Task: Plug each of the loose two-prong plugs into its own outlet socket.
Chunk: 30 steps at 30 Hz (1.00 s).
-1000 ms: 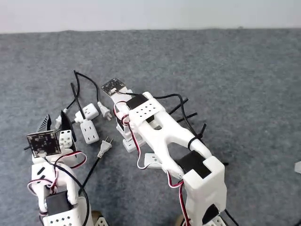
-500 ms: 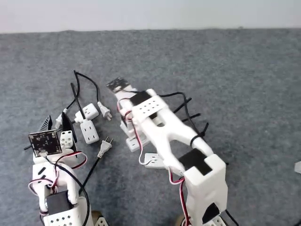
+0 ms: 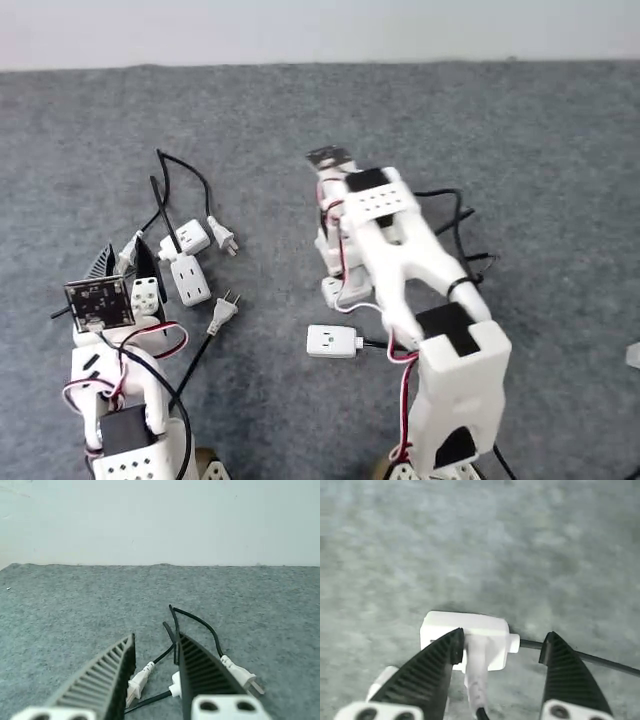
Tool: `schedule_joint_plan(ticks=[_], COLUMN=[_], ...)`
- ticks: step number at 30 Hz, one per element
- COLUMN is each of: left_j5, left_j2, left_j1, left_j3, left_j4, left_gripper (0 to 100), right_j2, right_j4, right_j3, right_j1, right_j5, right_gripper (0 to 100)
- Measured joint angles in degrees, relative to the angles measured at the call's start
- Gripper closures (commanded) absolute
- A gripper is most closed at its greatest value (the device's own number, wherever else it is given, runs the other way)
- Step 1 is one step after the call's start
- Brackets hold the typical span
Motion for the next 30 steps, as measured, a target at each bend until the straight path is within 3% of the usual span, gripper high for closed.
schedule_joint_plan(ticks=[12, 23, 30], left_j5=[0.0, 0.0, 0.0], left_j2=[0.0, 0.0, 0.0], left_j1=[0.0, 0.0, 0.0], left_j3=[0.9, 0.9, 0.9], left_j4=[-1.6, -1.6, -1.6], left_gripper=[86, 86, 86], right_j2=[0.1, 0.0, 0.0], right_j4=[0.7, 0.9, -1.3], right_j3=[0.1, 0.0, 0.0], right_j1=[23.4, 61.7, 83.9], right_j5=[7.2, 23.6, 29.6], right_gripper=[76.0, 76.0, 76.0])
